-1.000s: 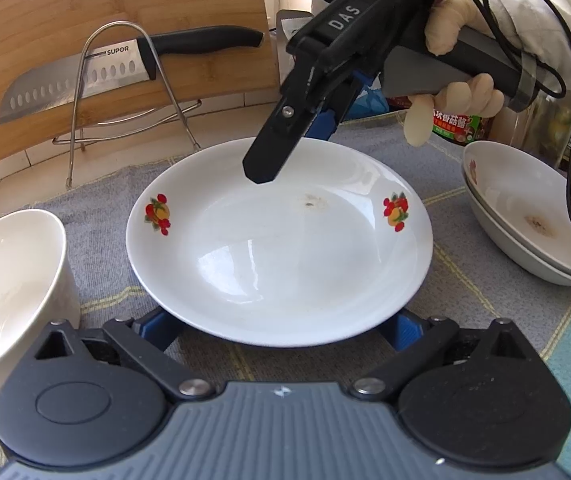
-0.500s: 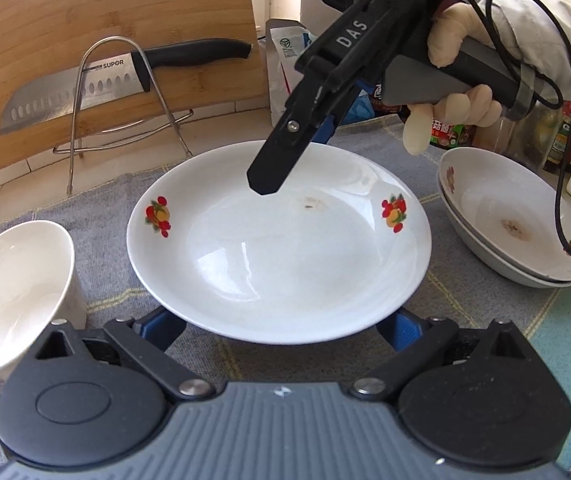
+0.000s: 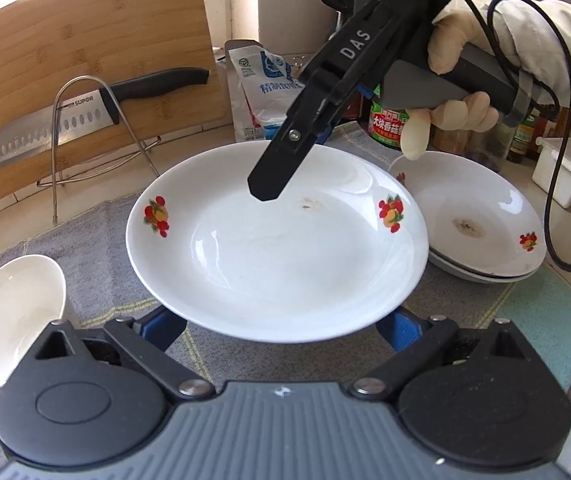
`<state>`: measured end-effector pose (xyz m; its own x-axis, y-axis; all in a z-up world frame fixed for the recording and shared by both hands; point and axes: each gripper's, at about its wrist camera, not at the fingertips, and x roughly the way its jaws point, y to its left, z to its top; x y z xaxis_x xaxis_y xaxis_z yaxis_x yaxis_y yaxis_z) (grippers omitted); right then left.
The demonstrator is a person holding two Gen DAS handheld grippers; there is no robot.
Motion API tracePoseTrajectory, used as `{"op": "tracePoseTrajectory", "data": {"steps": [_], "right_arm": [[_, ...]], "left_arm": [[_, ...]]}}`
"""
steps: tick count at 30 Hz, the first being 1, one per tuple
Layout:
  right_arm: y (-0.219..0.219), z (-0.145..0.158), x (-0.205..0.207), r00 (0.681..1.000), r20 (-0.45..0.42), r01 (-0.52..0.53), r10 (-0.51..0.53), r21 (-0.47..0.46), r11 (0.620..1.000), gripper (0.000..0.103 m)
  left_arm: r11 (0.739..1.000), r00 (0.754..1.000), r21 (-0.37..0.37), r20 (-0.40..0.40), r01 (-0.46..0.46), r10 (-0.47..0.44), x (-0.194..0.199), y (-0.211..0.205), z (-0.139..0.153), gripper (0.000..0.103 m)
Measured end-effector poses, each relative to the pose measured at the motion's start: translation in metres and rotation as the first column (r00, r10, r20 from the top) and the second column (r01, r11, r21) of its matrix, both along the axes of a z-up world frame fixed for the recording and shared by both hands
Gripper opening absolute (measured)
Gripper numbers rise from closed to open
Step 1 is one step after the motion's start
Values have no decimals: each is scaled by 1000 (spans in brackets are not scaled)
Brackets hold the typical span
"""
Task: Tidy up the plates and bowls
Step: 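Carry the flowered plate with the right gripper toward the stacked plates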
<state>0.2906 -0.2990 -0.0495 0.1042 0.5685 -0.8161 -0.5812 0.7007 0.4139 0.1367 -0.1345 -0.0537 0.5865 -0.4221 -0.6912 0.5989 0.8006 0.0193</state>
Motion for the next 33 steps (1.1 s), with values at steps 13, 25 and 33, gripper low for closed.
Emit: {"op": "tracePoseTrajectory", "data": {"steps": [13, 25, 33], "right_arm": [[-48, 14, -50, 988, 28, 153, -153, 0, 988, 103], [-97, 18, -97, 953, 43, 300, -299, -9, 954, 103], [-128, 9, -115, 921, 28, 389, -389, -13, 921, 103]], "left_arm": [[988, 988, -15, 4, 153, -153, -19, -30, 12, 100], [954, 954, -25, -17, 299, -299, -32, -70, 9, 100], [927, 927, -31, -32, 373, -374, -36, -88, 5, 100]]}}
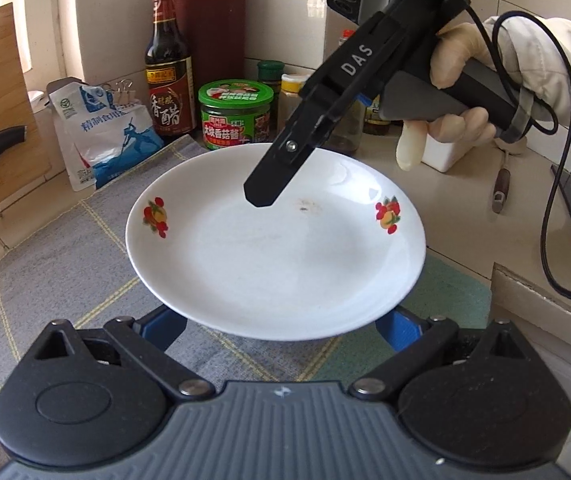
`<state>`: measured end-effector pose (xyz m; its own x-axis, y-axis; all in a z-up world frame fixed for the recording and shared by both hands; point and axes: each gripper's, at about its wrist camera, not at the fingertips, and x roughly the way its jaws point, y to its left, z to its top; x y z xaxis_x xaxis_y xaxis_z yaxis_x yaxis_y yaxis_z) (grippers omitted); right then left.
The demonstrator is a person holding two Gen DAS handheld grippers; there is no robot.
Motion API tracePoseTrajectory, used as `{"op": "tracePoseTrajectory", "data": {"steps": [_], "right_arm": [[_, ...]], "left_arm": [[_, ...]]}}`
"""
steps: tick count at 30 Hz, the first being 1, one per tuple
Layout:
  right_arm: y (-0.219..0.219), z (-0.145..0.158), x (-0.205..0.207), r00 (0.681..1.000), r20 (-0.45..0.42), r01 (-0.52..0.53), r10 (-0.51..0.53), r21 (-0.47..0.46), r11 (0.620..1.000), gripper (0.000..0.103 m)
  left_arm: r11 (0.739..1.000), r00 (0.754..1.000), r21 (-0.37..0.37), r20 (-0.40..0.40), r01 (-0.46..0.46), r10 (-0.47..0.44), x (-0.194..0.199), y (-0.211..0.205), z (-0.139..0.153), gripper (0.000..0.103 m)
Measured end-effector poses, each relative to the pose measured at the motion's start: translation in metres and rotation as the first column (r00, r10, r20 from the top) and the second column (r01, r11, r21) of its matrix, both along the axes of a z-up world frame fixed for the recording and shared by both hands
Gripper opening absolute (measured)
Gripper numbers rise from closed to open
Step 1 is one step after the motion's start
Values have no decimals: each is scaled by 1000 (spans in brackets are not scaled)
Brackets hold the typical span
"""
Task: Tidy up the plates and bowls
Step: 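Carry the flowered plate with the right gripper toward the stacked plates, then lower the flowered plate onto the plate stack and open the right gripper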
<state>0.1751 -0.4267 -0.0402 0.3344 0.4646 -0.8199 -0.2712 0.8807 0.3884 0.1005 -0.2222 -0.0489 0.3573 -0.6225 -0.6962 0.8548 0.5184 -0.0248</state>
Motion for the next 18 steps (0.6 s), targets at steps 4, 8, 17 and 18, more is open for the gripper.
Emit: {"op": "tracePoseTrajectory", "data": {"steps": [4, 8, 17, 18], "right_arm": [[-9, -5, -5, 1000, -6, 31, -31, 13, 999, 103], [-16, -9, -8, 999, -9, 44, -44, 19, 999, 103], [-30, -17, -9, 997, -17, 75, -74, 29, 997, 103], [-31, -17, -9, 997, -17, 78, -78, 30, 996, 103]], "left_arm": [[1000, 1000, 8, -6, 23, -23, 3, -6, -2, 100], [999, 999, 13, -10, 35, -35, 5, -11, -4, 100], [998, 999, 29, -9, 50, -50, 10, -17, -6, 100], [998, 999, 29, -9, 51, -51, 11, -18, -6, 100]]}}
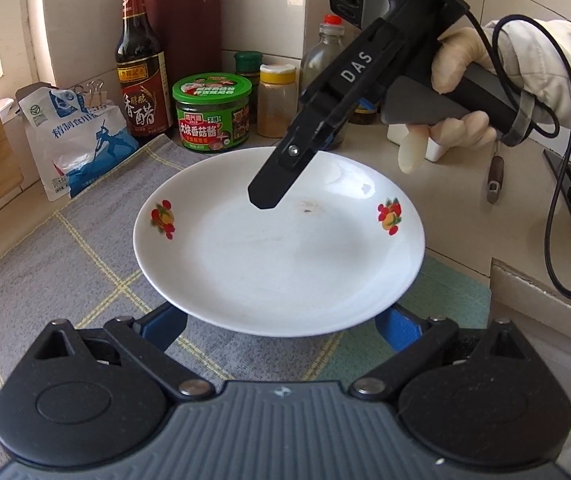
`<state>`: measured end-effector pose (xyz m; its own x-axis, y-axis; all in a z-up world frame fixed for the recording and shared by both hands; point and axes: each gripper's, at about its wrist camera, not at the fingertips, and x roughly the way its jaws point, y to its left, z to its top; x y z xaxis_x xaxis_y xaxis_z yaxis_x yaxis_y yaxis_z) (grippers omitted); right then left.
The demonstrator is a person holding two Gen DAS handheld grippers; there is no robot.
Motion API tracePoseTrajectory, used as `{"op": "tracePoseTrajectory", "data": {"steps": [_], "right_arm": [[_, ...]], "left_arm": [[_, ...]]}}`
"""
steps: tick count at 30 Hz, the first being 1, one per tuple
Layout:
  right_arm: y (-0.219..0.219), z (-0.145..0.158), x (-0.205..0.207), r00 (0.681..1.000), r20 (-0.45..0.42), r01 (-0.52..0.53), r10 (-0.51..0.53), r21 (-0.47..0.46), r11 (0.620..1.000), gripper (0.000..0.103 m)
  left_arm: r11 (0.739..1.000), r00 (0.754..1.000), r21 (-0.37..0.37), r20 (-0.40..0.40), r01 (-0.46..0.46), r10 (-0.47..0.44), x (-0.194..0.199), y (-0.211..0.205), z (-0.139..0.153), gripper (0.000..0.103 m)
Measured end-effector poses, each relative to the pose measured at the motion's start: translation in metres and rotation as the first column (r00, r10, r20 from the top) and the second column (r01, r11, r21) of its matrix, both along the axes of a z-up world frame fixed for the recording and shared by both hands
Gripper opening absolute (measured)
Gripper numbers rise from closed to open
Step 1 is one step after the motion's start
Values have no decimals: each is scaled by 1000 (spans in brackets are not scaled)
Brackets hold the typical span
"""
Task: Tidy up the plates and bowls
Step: 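Lower the flowered plate onto the plate stack and open the right gripper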
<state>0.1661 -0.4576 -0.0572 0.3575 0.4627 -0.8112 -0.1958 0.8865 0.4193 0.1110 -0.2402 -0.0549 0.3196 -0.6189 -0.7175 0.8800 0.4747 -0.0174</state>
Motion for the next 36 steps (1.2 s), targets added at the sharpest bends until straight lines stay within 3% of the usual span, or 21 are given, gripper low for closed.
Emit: {"op": "tracePoseTrajectory", "data": {"steps": [36], "right_arm": [[-18, 11, -30, 996, 9, 87, -87, -26, 996, 103]], "left_arm": [[998, 998, 6, 23, 56, -56, 11, -7, -6, 100]]}}
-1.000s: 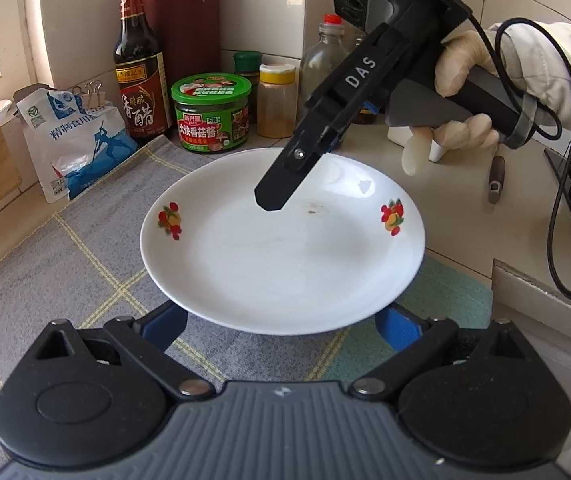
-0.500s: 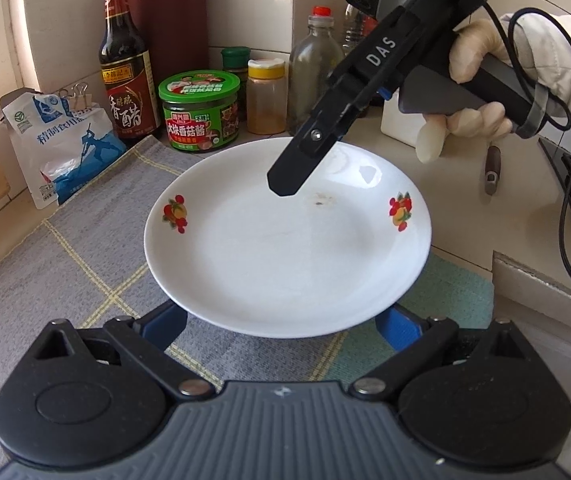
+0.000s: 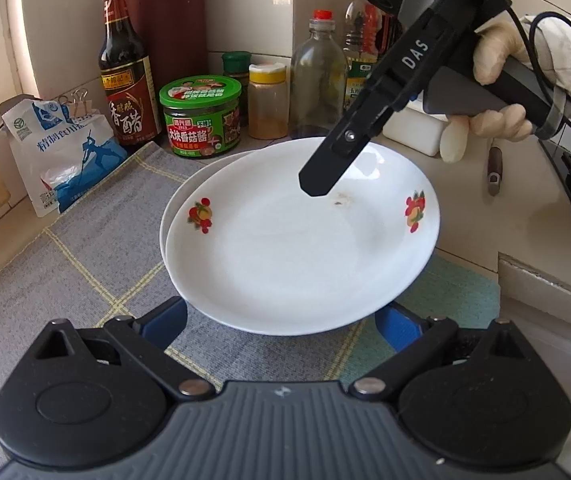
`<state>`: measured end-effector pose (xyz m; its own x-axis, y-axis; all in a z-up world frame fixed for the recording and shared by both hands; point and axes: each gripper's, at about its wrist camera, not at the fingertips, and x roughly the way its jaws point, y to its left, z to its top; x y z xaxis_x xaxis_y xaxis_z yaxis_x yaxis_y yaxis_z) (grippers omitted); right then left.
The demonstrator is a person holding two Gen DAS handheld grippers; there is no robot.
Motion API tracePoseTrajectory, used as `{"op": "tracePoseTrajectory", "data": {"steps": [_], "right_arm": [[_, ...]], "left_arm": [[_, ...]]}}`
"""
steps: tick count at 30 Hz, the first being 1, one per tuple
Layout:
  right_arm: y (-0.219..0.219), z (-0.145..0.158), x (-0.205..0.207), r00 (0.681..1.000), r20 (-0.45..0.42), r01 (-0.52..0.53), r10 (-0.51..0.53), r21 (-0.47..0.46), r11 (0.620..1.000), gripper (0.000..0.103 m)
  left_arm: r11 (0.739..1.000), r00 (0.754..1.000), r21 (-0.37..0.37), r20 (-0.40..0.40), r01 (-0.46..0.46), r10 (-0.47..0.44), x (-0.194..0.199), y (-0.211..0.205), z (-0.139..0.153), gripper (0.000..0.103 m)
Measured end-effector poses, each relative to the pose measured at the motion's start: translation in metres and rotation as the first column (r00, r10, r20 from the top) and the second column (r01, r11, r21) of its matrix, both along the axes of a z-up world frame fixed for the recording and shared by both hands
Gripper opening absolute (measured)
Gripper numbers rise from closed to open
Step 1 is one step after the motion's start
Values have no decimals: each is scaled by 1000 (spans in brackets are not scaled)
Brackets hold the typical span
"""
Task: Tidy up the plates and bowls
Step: 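Lower the flowered plate onto the plate stack and open the right gripper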
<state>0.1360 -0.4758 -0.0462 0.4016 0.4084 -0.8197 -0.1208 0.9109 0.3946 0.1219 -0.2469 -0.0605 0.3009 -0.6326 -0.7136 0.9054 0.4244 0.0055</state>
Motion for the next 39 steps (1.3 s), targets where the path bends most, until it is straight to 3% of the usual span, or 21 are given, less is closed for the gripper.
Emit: {"op": "tracePoseTrajectory", "data": {"steps": [27, 39], "right_arm": [[16, 11, -17, 999, 12, 55, -53, -211, 976, 103], [45, 31, -34, 979, 195, 111, -52, -300, 948, 103]], "left_arm": [[1000, 1000, -7, 2, 16, -16, -3, -3, -3, 100], [999, 1000, -51, 16, -2, 3, -13, 14, 8, 100]]}}
